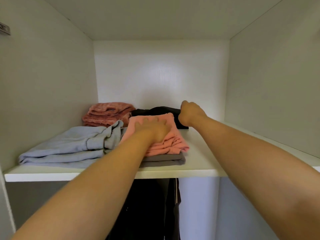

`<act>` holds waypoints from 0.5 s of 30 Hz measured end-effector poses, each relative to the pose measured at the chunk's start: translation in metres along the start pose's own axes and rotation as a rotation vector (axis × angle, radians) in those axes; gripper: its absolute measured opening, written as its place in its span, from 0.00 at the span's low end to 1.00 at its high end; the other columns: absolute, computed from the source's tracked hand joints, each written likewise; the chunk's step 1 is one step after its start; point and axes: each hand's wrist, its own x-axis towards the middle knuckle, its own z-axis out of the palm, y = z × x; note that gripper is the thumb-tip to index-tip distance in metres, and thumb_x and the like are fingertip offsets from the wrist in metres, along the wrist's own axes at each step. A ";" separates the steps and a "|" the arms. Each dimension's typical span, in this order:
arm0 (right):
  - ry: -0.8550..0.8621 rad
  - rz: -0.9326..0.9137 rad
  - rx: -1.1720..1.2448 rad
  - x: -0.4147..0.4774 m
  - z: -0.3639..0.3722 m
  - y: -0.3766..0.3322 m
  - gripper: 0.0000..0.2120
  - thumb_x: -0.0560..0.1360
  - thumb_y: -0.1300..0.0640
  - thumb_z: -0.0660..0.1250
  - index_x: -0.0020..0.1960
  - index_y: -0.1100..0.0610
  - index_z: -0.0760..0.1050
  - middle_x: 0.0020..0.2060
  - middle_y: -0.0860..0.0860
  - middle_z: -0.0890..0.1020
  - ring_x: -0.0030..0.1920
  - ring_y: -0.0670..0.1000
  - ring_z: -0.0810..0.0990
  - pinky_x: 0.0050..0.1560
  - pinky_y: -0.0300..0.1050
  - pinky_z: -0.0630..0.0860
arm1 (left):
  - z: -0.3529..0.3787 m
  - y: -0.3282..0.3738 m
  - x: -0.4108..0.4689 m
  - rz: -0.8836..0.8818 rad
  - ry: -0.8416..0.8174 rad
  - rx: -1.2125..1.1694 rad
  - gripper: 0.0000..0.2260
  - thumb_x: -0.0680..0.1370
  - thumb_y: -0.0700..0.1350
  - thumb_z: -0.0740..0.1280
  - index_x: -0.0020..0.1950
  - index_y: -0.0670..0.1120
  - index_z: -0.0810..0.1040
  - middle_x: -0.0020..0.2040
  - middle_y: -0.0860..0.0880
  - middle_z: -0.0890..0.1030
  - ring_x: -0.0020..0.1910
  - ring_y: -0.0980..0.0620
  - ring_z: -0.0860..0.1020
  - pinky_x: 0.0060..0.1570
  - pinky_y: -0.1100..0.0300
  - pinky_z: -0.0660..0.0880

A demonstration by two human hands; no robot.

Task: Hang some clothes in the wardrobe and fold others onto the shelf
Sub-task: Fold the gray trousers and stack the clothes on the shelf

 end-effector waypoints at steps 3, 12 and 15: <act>-0.059 -0.112 -0.171 0.032 0.015 0.010 0.20 0.76 0.59 0.63 0.67 0.58 0.65 0.57 0.56 0.72 0.55 0.58 0.73 0.49 0.50 0.71 | 0.013 -0.003 0.004 -0.015 -0.004 -0.005 0.25 0.84 0.60 0.42 0.81 0.57 0.48 0.82 0.51 0.49 0.79 0.38 0.48 0.74 0.34 0.44; -0.435 -0.233 -0.083 0.086 0.073 0.016 0.35 0.80 0.42 0.61 0.81 0.48 0.50 0.80 0.50 0.55 0.79 0.57 0.53 0.78 0.58 0.52 | 0.020 -0.007 0.016 -0.003 0.004 0.062 0.26 0.84 0.61 0.42 0.81 0.56 0.47 0.82 0.52 0.46 0.80 0.40 0.45 0.74 0.34 0.41; -0.435 -0.163 -0.017 0.092 0.081 0.022 0.32 0.82 0.43 0.58 0.81 0.51 0.51 0.78 0.51 0.59 0.77 0.57 0.59 0.77 0.56 0.57 | 0.021 -0.008 0.019 0.005 -0.006 0.068 0.26 0.84 0.61 0.42 0.81 0.57 0.46 0.82 0.52 0.46 0.80 0.40 0.45 0.73 0.34 0.41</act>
